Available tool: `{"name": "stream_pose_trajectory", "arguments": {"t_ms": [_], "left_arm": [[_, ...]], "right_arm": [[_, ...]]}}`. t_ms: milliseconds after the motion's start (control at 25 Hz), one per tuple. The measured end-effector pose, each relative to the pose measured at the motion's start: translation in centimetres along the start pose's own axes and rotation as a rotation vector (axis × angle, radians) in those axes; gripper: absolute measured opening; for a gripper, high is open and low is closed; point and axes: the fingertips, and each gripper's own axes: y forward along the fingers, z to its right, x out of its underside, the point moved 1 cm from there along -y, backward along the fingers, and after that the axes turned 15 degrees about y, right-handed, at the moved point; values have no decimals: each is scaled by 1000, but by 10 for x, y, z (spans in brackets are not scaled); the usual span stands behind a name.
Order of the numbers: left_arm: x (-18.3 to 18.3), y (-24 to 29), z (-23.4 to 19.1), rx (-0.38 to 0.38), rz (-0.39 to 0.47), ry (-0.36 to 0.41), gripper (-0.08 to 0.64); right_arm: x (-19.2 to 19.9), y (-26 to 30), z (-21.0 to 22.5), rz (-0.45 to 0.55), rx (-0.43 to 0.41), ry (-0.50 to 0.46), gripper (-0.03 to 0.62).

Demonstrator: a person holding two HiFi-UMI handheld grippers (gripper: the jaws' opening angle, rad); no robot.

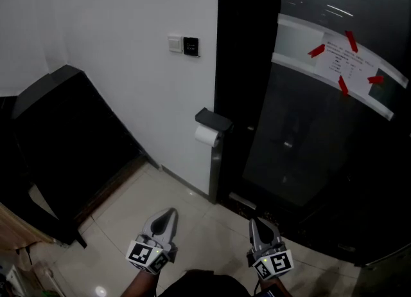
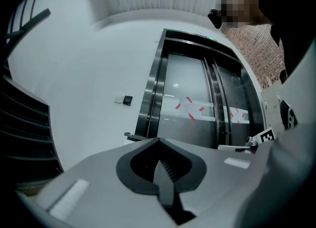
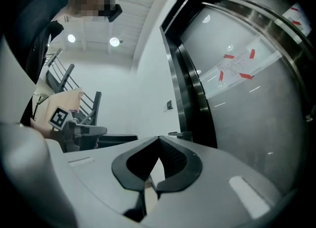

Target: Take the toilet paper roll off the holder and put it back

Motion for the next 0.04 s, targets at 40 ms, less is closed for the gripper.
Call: {"name": "stream_pose_trajectory", "arguments": {"t_ms": [40], "left_arm": [[1, 0, -1, -14, 5, -9, 2]], "right_arm": [[0, -2, 0, 2, -1, -1, 12]]}}
